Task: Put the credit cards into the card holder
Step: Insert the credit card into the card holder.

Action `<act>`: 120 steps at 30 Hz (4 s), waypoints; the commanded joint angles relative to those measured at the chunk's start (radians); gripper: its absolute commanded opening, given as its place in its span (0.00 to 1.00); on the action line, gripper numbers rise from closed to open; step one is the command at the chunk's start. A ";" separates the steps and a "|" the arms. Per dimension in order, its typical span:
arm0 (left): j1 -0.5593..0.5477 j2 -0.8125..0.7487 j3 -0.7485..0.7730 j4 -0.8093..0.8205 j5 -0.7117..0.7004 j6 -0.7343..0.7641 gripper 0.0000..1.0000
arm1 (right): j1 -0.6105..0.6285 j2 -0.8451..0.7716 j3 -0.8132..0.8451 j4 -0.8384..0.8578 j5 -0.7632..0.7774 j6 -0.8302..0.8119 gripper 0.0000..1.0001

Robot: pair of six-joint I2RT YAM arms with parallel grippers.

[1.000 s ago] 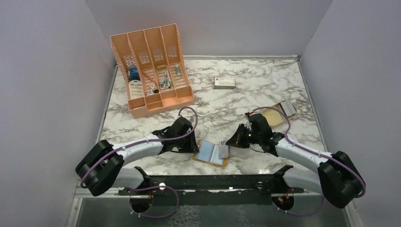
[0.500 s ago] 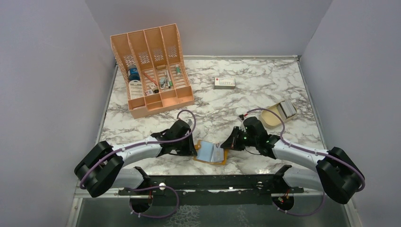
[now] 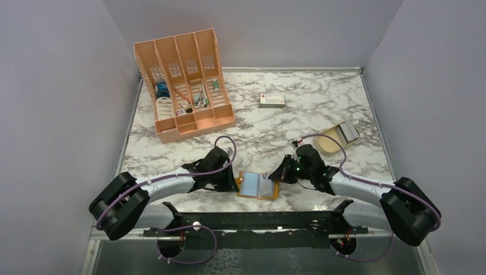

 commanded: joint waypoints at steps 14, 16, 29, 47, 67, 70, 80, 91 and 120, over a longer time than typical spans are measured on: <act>0.001 0.011 0.000 0.043 0.042 -0.016 0.05 | 0.006 -0.035 -0.011 0.064 -0.011 -0.027 0.01; 0.001 0.015 -0.005 0.054 0.044 -0.023 0.05 | 0.006 -0.020 -0.017 0.087 -0.012 -0.020 0.01; -0.002 0.047 -0.011 0.082 0.059 -0.028 0.06 | 0.008 0.059 -0.046 0.161 -0.017 -0.005 0.01; -0.002 0.045 -0.014 0.088 0.065 -0.025 0.05 | 0.025 0.051 -0.064 0.180 0.061 -0.024 0.01; -0.009 0.059 -0.014 0.107 0.083 -0.028 0.06 | 0.055 0.077 -0.078 0.276 0.124 -0.051 0.01; -0.008 0.061 -0.013 0.111 0.085 -0.030 0.05 | 0.063 0.089 -0.081 0.286 0.121 -0.029 0.01; -0.011 0.067 -0.012 0.121 0.086 -0.033 0.06 | 0.130 0.139 -0.041 0.262 0.175 0.010 0.01; -0.013 0.059 -0.012 0.126 0.092 -0.037 0.05 | 0.145 0.077 0.134 -0.161 0.283 -0.031 0.39; -0.016 0.056 -0.020 0.142 0.090 -0.046 0.05 | 0.268 0.215 0.207 -0.004 0.186 0.060 0.39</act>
